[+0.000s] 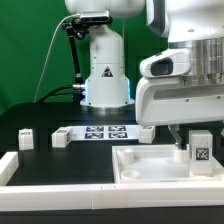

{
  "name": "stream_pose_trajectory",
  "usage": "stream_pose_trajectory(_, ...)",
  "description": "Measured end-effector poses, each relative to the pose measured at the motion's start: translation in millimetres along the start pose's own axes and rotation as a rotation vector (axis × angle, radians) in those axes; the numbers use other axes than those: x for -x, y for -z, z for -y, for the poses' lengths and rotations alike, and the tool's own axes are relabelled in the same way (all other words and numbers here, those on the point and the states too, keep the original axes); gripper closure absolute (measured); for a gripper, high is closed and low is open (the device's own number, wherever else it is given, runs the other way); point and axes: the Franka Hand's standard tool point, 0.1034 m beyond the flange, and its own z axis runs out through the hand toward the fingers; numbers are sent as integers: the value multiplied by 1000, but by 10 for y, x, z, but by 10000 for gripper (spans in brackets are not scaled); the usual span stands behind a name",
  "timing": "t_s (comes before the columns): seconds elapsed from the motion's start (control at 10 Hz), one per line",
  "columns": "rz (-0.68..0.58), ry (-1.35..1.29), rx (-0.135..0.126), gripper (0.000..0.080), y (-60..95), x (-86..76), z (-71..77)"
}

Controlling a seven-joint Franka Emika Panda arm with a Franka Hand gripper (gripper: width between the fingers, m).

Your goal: Assemble one leg

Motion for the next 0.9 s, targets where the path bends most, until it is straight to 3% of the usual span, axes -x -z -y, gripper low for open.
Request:
stream_pose_trajectory(0.1,0,0,0,381,0,0,-1)
stream_pose_trajectory(0.2,0,-1,0,508,1,-2,-5)
stream_pose_trajectory(0.5,0,-13,-1,508,1,-3,-10)
stream_pose_trajectory(0.6,1,-50,-12,508,3,-10,-37)
stream_pose_trajectory(0.9,10,-469,-39,508,-8,6,-37)
